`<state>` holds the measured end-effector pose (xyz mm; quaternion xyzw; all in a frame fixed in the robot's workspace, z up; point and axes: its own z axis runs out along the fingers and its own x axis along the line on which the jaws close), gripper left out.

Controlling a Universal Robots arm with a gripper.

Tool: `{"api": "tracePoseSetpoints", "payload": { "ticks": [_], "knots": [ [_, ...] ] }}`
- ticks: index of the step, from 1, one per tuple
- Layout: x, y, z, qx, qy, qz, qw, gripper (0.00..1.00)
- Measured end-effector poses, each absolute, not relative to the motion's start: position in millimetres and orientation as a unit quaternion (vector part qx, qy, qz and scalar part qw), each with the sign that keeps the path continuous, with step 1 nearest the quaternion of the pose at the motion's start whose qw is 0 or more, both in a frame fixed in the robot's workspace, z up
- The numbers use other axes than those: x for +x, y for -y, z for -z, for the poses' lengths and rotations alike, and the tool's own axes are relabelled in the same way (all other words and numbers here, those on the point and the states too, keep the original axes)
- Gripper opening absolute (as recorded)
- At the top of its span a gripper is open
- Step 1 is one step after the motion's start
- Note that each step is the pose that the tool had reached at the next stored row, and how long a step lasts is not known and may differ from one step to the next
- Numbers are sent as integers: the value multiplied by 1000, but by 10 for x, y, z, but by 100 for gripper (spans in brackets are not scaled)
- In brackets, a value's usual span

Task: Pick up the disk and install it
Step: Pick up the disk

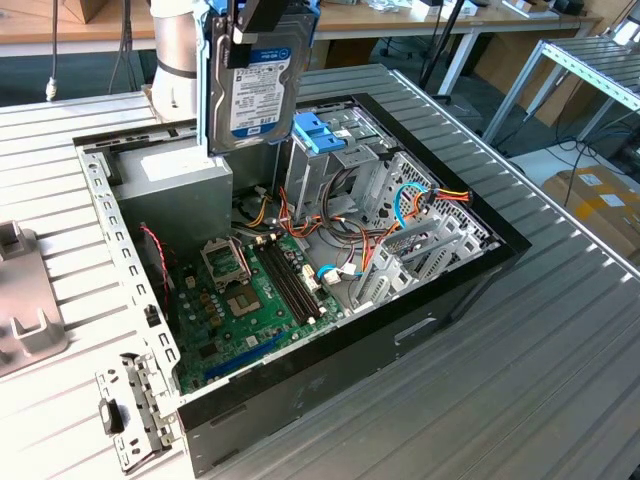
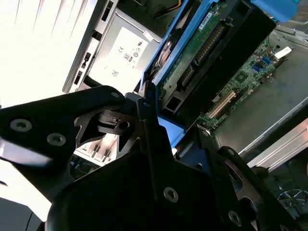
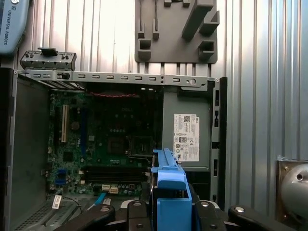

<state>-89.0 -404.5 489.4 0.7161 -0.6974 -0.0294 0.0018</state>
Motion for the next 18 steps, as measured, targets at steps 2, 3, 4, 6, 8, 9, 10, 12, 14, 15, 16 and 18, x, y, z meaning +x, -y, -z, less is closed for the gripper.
{"api": "tracePoseSetpoints", "payload": {
  "ticks": [2, 3, 4, 6, 8, 9, 10, 12, 14, 15, 16, 18],
  "knots": [
    [-882, 4048, -4894, 716, 697, 29, 2, 37],
    [-879, 4050, -4893, 716, 697, 29, 2, 37],
    [-873, 4052, -4893, 716, 697, 29, 2, 37],
    [-865, 4056, -4892, 716, 697, 29, 2, 37],
    [-857, 4059, -4892, 716, 697, 29, 2, 37],
    [-853, 4061, -4892, 716, 697, 29, 2, 37],
    [-850, 4063, -4891, 716, 697, 29, 2, 37],
    [-840, 4067, -4890, 716, 697, 29, 2, 37],
    [-821, 4077, -4889, 716, 697, 29, 2, 37],
    [-817, 4080, -4888, 716, 697, 29, 2, 37],
    [-814, 4082, -4888, 716, 697, 29, 2, 37],
    [-808, 4086, -4887, 716, 697, 29, 2, 37]
  ]
}}
